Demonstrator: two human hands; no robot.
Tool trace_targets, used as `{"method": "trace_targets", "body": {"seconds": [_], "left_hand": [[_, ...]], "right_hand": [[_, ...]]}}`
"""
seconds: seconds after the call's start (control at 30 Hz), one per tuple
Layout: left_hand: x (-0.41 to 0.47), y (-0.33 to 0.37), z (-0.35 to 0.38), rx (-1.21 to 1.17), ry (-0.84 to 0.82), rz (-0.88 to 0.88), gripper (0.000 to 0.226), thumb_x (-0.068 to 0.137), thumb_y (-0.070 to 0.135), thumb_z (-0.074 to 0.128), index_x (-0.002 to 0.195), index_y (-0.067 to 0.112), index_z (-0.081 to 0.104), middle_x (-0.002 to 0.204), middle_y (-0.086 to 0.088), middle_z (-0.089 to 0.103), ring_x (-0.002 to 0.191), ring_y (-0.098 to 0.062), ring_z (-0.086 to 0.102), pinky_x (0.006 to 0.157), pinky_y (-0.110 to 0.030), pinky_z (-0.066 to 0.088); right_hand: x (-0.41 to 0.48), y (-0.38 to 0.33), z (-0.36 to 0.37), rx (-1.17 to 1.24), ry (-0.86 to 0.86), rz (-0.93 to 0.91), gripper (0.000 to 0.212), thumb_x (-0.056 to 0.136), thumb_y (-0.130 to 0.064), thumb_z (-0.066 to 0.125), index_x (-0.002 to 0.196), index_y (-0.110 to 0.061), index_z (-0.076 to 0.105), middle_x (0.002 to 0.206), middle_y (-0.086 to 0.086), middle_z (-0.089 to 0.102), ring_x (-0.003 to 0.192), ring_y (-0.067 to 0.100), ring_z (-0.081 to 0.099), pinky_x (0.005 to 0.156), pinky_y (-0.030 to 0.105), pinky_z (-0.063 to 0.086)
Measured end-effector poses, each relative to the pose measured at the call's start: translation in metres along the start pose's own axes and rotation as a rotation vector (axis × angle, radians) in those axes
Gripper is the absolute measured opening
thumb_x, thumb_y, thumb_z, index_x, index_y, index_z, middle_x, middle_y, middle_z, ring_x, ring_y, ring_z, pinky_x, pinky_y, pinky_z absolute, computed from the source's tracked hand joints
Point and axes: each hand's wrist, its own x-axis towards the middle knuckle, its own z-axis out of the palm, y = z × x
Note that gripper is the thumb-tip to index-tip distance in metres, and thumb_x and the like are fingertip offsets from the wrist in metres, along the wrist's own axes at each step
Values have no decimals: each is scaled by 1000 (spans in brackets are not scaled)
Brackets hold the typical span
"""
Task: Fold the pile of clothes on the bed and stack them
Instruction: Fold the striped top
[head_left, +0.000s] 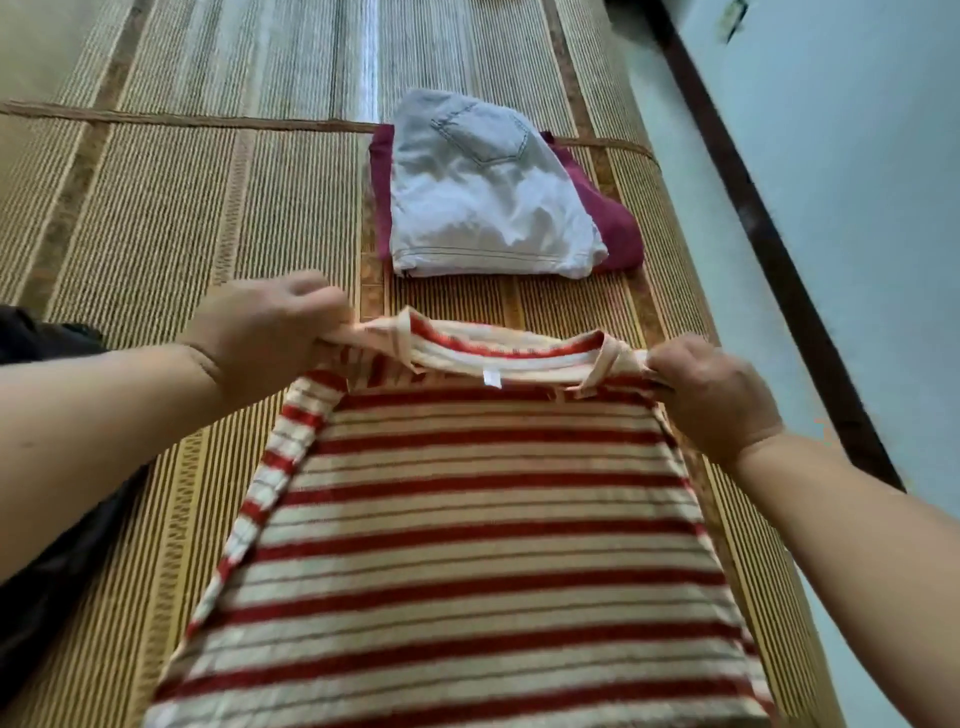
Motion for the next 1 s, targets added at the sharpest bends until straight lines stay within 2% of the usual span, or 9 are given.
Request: {"method": "trace_targets", "body": {"seconds": [0.17,0.27,0.33,0.47,0.63,0.73,0.83,0.93,1.0], "left_hand": [[-109,59,46,-98,-273,270,10,80,31,59,81,25,52,70,3,57,48,-12,51,38,-19,42],[-170,88,89,-71,-507,259,31,63,32,83,83,30,60,70,9,57,51,-8,53,35,-21,43],[-200,98,112,-3,-612,149,45,66,35,82,107,34,64,87,6,63,64,-12,60,46,-25,50],[-220,102,127,-61,-606,-4,45,94,34,55,135,43,39,111,6,54,93,-16,52,73,-33,50],[-210,93,112,-220,-719,153,32,97,51,36,128,55,42,94,14,43,84,-9,42,66,-25,38],[-212,93,105,-212,-960,256,29,99,42,39,125,50,48,103,17,50,91,-6,41,77,-26,45],[-202,96,100,-284,-923,319,22,95,40,39,108,43,56,92,20,54,83,-3,44,73,-21,46],[-185,92,111,-189,-548,253,23,87,45,50,109,48,57,99,14,62,87,-5,53,73,-18,48],[-169,81,124,18,-567,93,61,83,63,49,139,55,28,144,6,43,126,-19,44,101,-37,40]], "right_hand": [[-136,-39,21,34,-232,-2,24,80,-14,56,102,-23,51,69,7,58,54,29,59,41,33,48],[-199,-61,47,-21,-710,342,51,90,-17,51,133,-41,39,114,4,58,99,28,61,81,42,53],[-222,-77,60,-55,-882,499,59,89,-24,50,143,-41,30,138,-1,39,120,26,45,101,40,41],[-218,-104,70,-11,-662,480,44,79,-17,63,119,-35,59,125,-5,51,118,24,43,100,42,34],[-218,-109,55,77,-629,529,19,83,-6,54,88,-22,63,100,-5,60,99,24,53,75,31,37],[-224,-115,48,-13,-820,504,23,91,-22,55,110,-32,63,127,-12,54,123,17,45,104,36,33],[-206,-135,56,-10,-678,603,31,89,-17,56,114,-34,63,128,-12,54,127,15,45,114,50,24],[-175,-165,80,185,-484,710,59,92,-28,52,147,-31,29,151,-1,34,140,22,29,117,50,20],[-156,-186,102,244,-602,799,88,87,-65,43,149,-37,-12,161,-2,-8,148,29,-5,116,52,7]]}}
